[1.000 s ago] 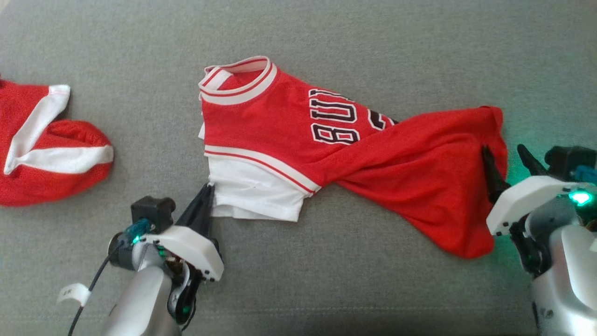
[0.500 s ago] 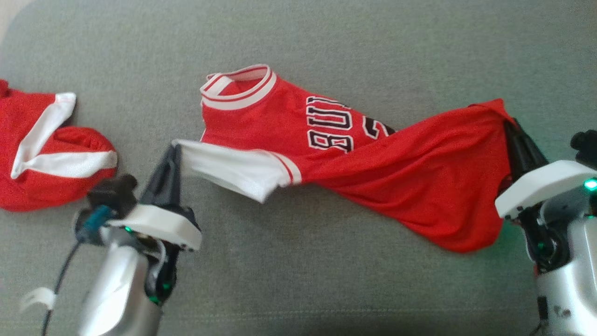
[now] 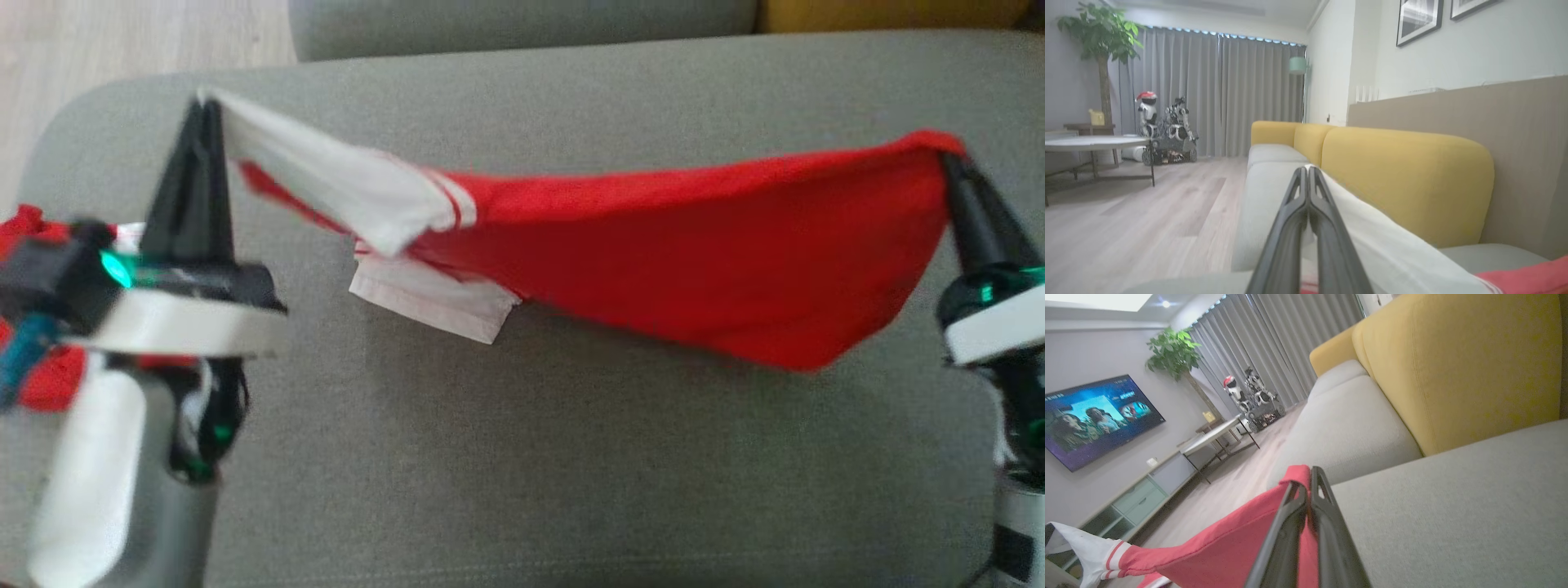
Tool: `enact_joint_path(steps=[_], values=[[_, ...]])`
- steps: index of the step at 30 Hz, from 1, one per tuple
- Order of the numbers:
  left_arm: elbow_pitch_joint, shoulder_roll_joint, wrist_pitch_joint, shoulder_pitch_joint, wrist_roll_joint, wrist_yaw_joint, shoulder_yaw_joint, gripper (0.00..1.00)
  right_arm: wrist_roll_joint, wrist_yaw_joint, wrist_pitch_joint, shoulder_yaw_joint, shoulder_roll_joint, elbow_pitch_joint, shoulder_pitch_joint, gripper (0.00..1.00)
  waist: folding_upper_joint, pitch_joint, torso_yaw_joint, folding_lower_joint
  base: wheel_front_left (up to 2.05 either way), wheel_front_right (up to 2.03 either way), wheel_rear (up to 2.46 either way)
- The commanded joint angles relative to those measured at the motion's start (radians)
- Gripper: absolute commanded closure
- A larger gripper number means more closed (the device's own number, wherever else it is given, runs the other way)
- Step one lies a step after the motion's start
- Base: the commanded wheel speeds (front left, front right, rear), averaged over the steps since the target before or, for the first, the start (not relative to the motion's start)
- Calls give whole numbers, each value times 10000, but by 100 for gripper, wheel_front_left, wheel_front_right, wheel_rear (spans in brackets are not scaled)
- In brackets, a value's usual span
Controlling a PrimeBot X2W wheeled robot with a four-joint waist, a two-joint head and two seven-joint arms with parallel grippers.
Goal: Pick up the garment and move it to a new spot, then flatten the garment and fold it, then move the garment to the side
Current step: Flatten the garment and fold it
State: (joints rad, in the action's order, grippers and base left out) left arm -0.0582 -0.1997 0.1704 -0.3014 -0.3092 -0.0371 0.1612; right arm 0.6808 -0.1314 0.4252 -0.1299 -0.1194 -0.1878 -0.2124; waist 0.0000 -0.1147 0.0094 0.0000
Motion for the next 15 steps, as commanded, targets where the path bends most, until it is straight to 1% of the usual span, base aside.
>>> enact_joint_path(steps=[1, 4, 8, 12, 15], values=[[-671, -408, -162, -934, 81, -79, -478, 100, 193, 7, 164, 4, 13, -708, -259, 100, 0, 175, 22, 0, 0, 0, 0], [-1229, -587, -589, -1571, 159, -119, -516, 100, 537, 7, 528, -376, 136, -1399, -457, 100, 0, 386, 27, 0, 0, 0, 0], [-1563, -742, -1166, -2240, 152, -124, -509, 100, 791, 7, 889, -855, 308, -2053, -744, 100, 0, 538, 27, 0, 0, 0, 0], [-1559, -720, -1549, -2721, 8, -22, -351, 100, 847, 7, 1152, -1126, 423, -2169, -1004, 100, 0, 526, 51, 0, 0, 0, 0], [-1239, -666, -1710, -3147, -176, 122, -246, 100, 865, 7, 1198, -1115, 498, -1977, -1404, 100, 0, 359, 38, 0, 0, 0, 0]])
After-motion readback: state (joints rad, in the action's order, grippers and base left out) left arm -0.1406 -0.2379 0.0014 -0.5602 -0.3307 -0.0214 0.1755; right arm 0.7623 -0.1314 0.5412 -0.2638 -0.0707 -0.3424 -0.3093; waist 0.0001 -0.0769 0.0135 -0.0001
